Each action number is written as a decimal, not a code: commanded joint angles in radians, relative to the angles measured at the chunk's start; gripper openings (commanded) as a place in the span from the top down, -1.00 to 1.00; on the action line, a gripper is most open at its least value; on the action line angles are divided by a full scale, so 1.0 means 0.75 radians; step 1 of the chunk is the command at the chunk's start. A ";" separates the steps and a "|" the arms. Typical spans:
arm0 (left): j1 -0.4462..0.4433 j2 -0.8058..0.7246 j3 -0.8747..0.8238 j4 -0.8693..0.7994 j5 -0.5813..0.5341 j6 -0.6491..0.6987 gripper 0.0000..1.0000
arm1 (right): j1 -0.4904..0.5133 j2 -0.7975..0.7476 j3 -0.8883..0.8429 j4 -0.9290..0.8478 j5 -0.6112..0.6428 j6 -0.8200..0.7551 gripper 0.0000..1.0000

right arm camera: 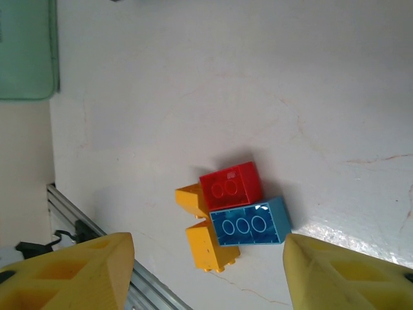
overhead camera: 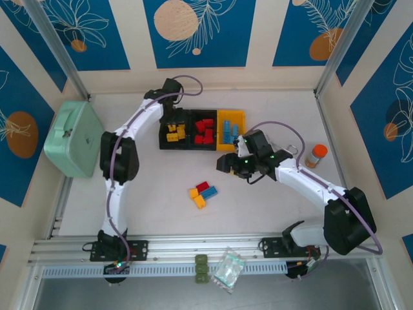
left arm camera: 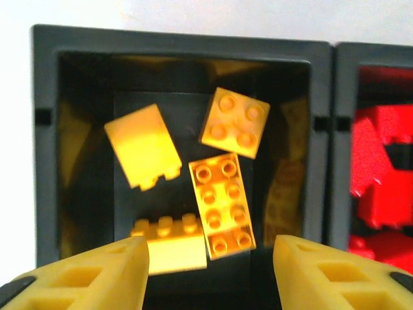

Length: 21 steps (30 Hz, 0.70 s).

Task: Sort the legos into containers by color
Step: Place the lego in the container, then pick up the lego from the bottom-center of the table.

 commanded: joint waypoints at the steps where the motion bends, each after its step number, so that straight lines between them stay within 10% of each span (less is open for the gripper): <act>1: -0.013 -0.257 -0.182 0.093 0.095 -0.008 -0.10 | 0.042 0.047 0.091 -0.111 0.074 -0.090 -0.28; 11: -0.019 -0.804 -0.990 0.320 0.347 -0.063 -0.16 | 0.243 0.230 0.267 -0.312 0.304 -0.250 -0.36; 21: 0.005 -1.305 -1.601 0.351 0.274 -0.327 -0.25 | 0.459 0.477 0.439 -0.327 0.267 -0.244 -0.27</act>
